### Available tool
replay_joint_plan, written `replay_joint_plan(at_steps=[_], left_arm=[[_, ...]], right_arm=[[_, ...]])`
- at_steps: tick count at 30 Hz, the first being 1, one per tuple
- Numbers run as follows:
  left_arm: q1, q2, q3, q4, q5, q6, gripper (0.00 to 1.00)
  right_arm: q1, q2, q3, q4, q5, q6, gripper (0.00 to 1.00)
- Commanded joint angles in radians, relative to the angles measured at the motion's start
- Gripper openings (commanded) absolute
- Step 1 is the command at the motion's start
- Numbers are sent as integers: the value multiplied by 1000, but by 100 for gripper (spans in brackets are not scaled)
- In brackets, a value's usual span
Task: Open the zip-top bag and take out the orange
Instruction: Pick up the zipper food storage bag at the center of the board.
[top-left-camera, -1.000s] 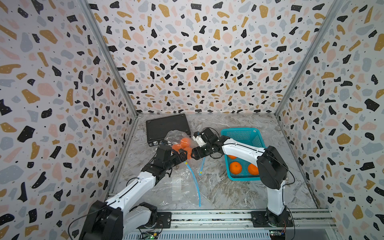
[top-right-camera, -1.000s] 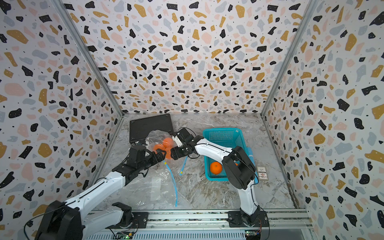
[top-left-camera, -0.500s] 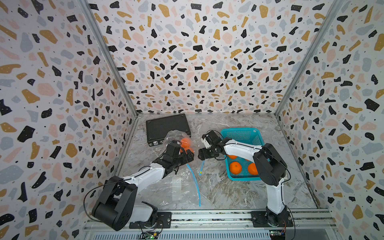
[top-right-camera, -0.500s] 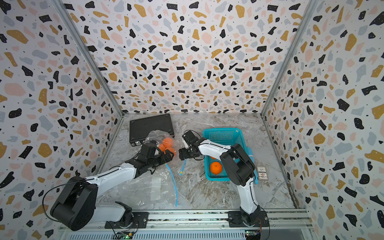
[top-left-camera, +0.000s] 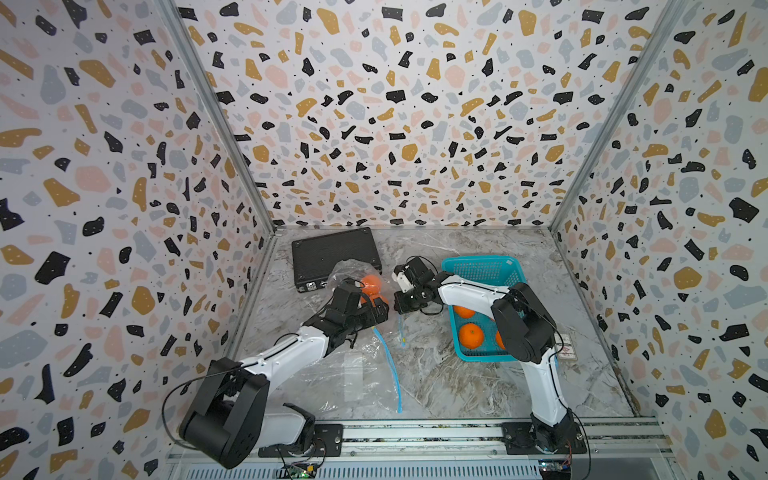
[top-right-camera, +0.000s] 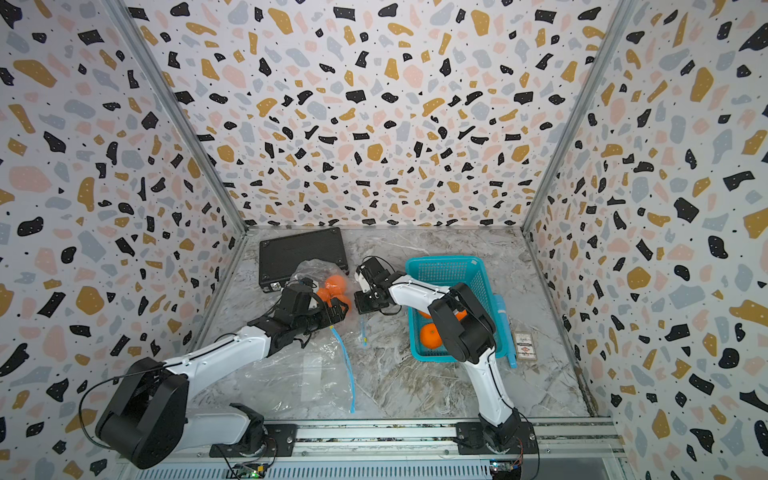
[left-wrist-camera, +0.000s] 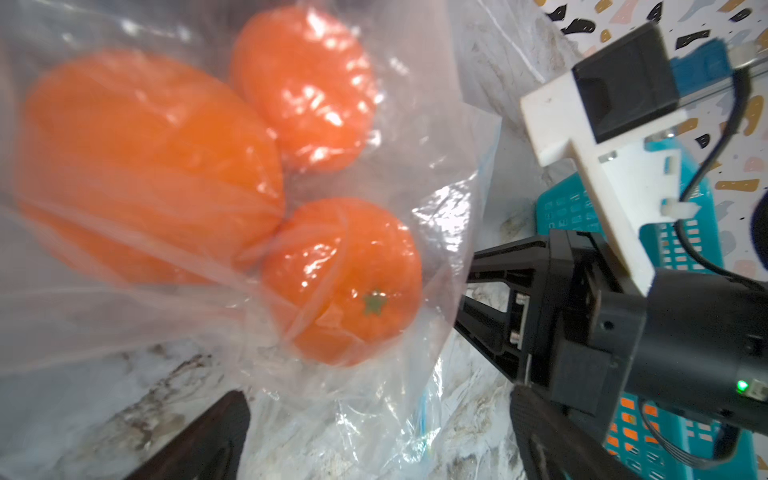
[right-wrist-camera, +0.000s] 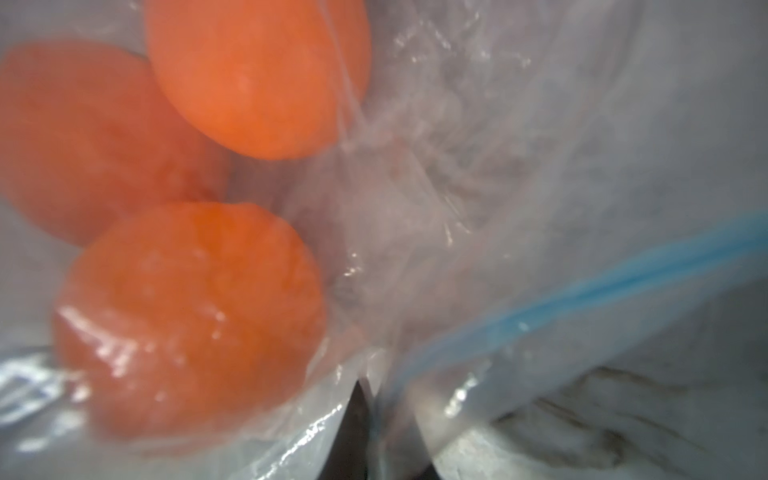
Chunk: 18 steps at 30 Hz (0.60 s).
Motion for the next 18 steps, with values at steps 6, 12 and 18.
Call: replay_joint_plan(at_steps=[6, 12, 18], left_arm=[[-21, -156, 32, -72, -3, 14, 99], [-89, -158, -46, 105, 109, -90, 99], [-175, -214, -94, 204, 64, -227, 99]], right_arm=[[-32, -106, 120, -80, -73, -1, 7], [-47, -115, 157, -135, -93, 5, 8], [-67, -121, 157, -164, -139, 13, 9]])
